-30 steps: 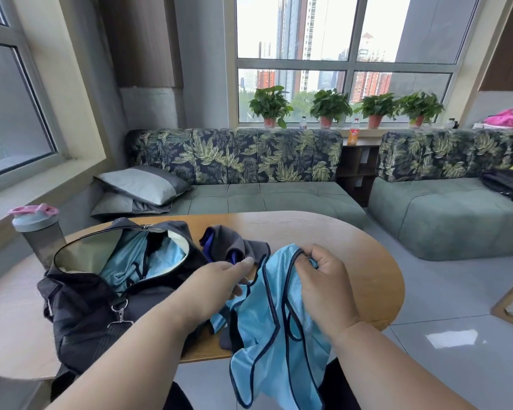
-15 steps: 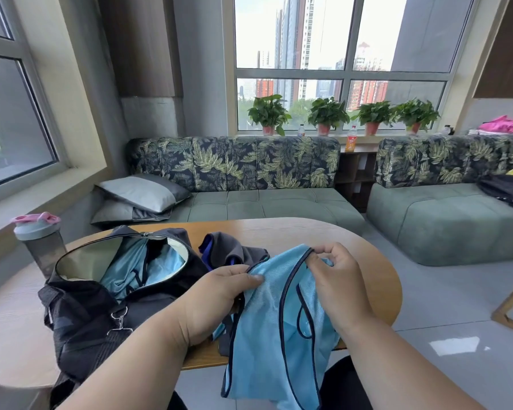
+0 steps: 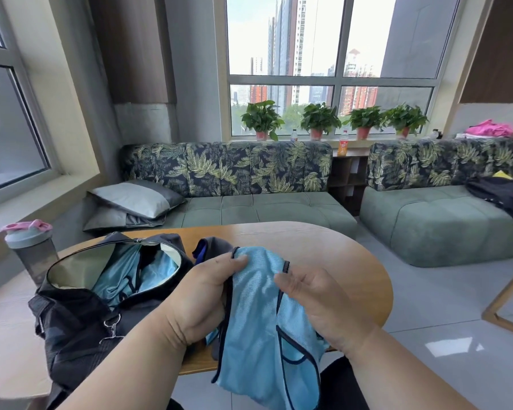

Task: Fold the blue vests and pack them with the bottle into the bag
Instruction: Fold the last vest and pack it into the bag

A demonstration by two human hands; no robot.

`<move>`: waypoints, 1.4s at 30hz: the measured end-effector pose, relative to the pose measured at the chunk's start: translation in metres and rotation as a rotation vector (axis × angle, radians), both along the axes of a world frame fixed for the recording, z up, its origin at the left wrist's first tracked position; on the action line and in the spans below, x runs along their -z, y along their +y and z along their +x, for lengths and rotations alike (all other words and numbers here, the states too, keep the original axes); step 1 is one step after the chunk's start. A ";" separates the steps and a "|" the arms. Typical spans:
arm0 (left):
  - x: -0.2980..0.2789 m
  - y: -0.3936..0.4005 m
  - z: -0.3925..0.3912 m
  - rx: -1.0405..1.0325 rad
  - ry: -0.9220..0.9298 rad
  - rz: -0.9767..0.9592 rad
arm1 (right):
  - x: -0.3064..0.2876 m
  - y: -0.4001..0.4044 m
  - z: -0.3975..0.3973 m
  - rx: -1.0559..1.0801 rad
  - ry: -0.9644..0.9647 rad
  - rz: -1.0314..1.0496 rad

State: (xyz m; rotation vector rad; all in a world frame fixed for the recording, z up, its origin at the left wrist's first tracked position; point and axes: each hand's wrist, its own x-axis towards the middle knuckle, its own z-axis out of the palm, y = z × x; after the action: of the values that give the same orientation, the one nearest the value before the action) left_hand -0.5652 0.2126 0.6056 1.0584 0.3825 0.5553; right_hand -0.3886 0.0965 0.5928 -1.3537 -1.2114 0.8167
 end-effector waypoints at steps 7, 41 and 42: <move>-0.005 0.007 -0.005 -0.174 0.096 0.081 | -0.005 0.000 0.001 0.067 -0.036 0.070; -0.041 0.000 -0.021 -0.233 -0.085 0.425 | -0.040 -0.008 0.005 0.090 0.154 0.287; -0.044 -0.002 -0.021 -0.217 -0.145 0.341 | -0.041 -0.009 0.007 0.053 0.239 0.291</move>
State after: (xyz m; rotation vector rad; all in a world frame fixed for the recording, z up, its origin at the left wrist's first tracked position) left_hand -0.5866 0.2109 0.6499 1.3022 0.2817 0.9095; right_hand -0.3813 0.0880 0.6336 -1.0166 -1.0553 0.7108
